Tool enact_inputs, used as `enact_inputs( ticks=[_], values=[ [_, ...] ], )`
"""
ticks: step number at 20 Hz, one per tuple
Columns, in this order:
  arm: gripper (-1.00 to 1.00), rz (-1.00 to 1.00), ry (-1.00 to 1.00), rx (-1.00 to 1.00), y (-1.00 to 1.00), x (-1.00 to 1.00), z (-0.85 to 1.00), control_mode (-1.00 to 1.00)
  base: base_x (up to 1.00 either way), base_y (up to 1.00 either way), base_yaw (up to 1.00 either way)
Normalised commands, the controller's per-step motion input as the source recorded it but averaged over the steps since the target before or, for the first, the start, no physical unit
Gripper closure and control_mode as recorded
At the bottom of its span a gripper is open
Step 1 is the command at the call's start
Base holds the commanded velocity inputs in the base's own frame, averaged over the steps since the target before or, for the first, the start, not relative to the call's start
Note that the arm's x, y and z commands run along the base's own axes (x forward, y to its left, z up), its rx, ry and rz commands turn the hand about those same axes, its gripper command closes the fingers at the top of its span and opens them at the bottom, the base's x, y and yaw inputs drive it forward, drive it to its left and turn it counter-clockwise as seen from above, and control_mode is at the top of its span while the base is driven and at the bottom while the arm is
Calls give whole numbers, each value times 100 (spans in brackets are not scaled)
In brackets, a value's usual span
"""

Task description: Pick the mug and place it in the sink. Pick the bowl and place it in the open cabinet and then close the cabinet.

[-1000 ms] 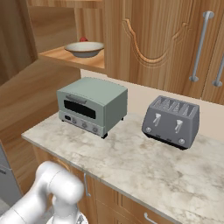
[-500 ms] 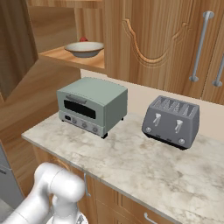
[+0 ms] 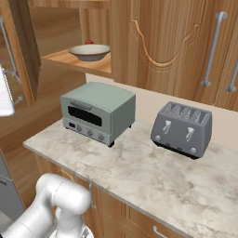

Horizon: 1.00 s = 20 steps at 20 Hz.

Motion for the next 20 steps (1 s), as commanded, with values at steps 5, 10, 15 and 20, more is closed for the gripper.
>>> enact_inputs(
  ticks=[5,10,15,20],
  values=[
    [-100,-9,10,5,-32,100,0,-100,0,0,0],
    [-100,-5,6,9,-63,73,0,-100,0,0,0],
    [-100,0,0,18,-97,30,0,-100,0,0,0],
    [-100,1,-4,16,-68,37,-24,-100,0,0,0]
  ],
)
